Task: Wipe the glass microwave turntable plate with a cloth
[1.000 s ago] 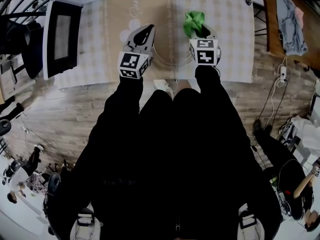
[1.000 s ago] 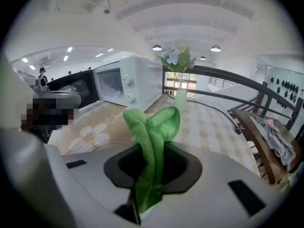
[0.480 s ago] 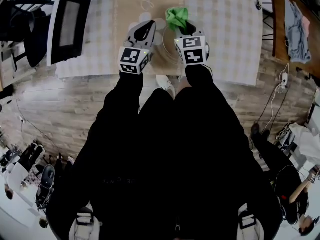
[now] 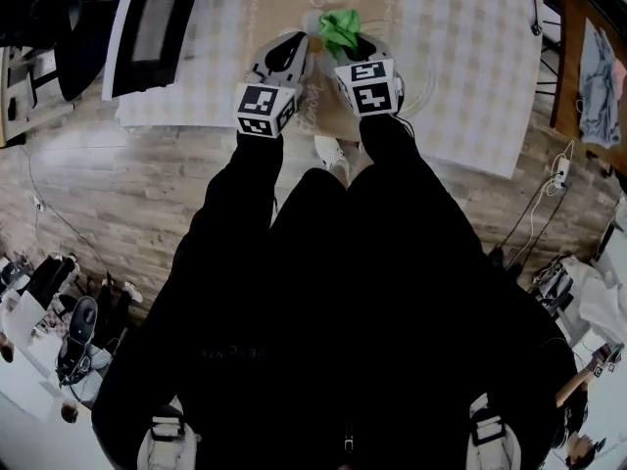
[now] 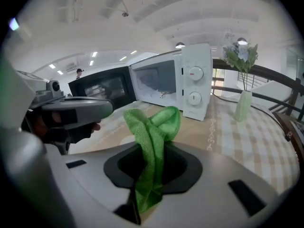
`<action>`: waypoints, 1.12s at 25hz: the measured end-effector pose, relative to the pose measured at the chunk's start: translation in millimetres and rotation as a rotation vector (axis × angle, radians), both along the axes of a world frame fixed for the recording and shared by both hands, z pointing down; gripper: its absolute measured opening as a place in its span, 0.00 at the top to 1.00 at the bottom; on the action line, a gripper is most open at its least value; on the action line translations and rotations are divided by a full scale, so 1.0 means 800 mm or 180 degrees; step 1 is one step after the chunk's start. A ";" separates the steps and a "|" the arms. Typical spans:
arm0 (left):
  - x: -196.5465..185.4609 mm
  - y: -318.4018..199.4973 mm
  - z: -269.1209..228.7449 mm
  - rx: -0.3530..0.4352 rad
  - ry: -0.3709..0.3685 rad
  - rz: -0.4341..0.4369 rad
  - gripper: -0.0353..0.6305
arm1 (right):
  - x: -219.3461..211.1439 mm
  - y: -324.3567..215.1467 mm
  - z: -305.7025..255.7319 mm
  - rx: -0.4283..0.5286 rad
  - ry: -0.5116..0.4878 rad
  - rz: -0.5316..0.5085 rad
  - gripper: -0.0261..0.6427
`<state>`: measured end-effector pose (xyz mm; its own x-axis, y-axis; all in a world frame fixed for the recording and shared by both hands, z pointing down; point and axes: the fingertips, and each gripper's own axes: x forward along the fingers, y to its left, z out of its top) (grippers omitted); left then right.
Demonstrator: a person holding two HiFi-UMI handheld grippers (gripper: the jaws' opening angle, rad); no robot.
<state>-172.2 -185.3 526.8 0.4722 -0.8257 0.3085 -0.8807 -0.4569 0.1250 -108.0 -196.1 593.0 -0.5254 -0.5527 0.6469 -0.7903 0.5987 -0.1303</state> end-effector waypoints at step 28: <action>0.052 0.005 0.020 -0.0161 0.0033 0.0096 0.91 | 0.059 0.006 0.084 -0.0237 0.0670 -0.0121 0.83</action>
<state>-130.6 -181.4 543.2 0.5000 -0.7946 0.3444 -0.8651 -0.4761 0.1576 -60.5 -191.2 659.8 -0.3941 -0.4817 0.7827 -0.7818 0.6235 -0.0099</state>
